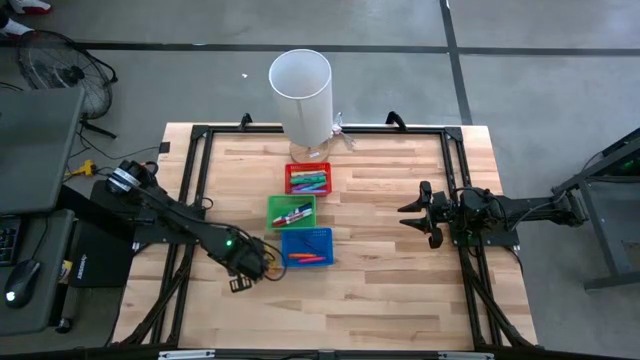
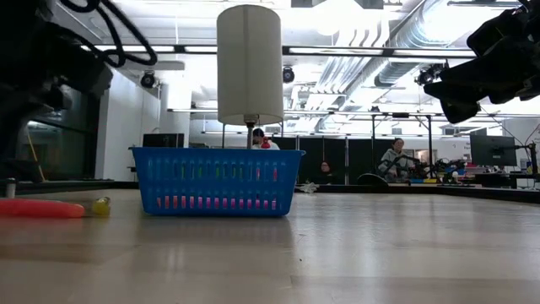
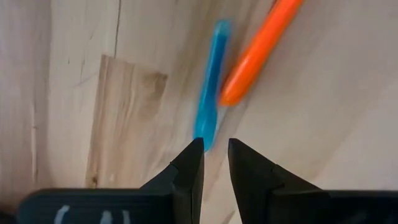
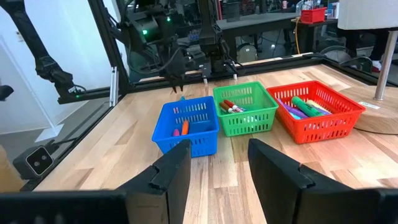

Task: Pick & Place Markers
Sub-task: Put the blue pen into the blue bin

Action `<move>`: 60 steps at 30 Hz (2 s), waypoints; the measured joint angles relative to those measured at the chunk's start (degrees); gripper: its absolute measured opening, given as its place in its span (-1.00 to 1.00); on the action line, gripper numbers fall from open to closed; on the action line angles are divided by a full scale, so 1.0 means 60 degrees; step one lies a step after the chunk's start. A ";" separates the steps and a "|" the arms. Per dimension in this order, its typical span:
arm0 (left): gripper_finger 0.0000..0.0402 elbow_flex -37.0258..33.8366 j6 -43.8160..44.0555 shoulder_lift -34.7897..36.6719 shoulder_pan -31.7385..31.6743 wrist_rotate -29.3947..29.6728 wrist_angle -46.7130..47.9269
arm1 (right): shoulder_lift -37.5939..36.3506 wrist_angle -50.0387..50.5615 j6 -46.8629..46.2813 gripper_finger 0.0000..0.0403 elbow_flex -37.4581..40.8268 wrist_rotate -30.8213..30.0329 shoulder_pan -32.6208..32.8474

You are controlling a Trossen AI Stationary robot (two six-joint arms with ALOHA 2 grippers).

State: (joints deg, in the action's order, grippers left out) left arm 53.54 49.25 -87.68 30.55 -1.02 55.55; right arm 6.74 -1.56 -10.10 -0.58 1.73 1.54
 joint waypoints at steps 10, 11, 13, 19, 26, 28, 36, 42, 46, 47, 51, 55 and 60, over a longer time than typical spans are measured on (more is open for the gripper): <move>-0.65 -0.0321 -0.0968 -0.0004 -0.0004 -0.0148 -0.0466 | 0.0000 0.0000 -0.0004 -0.26 0.0000 0.0001 0.0000; -0.64 -0.0354 -0.0990 -0.0004 -0.0004 -0.0148 -0.0501 | 0.0000 0.0000 -0.0009 -0.26 0.0000 0.0000 -0.0004; -0.58 -0.0430 -0.0993 -0.0004 -0.0004 -0.0157 -0.0626 | 0.0000 0.0000 0.0002 -0.26 0.0000 -0.0002 0.0000; -0.24 -0.0594 -0.0913 -0.0004 -0.0004 0.0012 -0.0777 | 0.0000 0.0000 0.0002 -0.26 0.0000 -0.0002 -0.0003; -0.04 -0.0906 -0.0943 -0.0004 -0.0007 0.0085 -0.1094 | 0.0000 0.0000 -0.0009 -0.26 0.0000 0.0001 -0.0004; -0.04 -0.1044 -0.1119 -0.0004 -0.0007 0.0085 -0.1364 | 0.0000 0.0000 0.0002 -0.26 0.0000 0.0002 0.0000; -0.04 -0.1417 -0.1449 -0.0011 -0.0025 0.0343 -0.1618 | 0.0000 0.0000 -0.0006 -0.26 0.0000 -0.0002 -0.0004; -0.08 -0.1675 -0.1425 0.0027 -0.0029 0.0066 -0.2008 | 0.0000 0.0000 0.0002 -0.26 0.0000 -0.0002 -0.0002; -0.26 -0.1709 -0.1423 0.0025 -0.0029 -0.0062 -0.2112 | 0.0000 0.0000 0.0002 -0.26 0.0000 0.0000 0.0000; -0.31 -0.1713 -0.1427 0.0025 -0.0029 -0.0084 -0.2134 | 0.0000 0.0000 0.0002 -0.26 0.0000 0.0002 0.0000; -0.53 -0.1713 -0.1449 0.0018 -0.0029 -0.0176 -0.2200 | 0.0000 0.0000 0.0002 -0.26 0.0000 -0.0002 0.0000; -0.73 -0.1718 -0.1449 0.0015 -0.0029 -0.0199 -0.2221 | 0.0000 0.0000 -0.0002 -0.26 0.0000 -0.0002 -0.0004; -0.83 -0.1720 -0.1444 0.0007 -0.0029 -0.0199 -0.2211 | 0.0000 0.0000 0.0000 -0.26 0.0000 -0.0002 -0.0002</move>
State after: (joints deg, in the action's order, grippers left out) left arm 43.22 40.58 -87.64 30.37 -2.22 42.29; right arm 6.74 -1.56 -10.10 -0.58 1.72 1.53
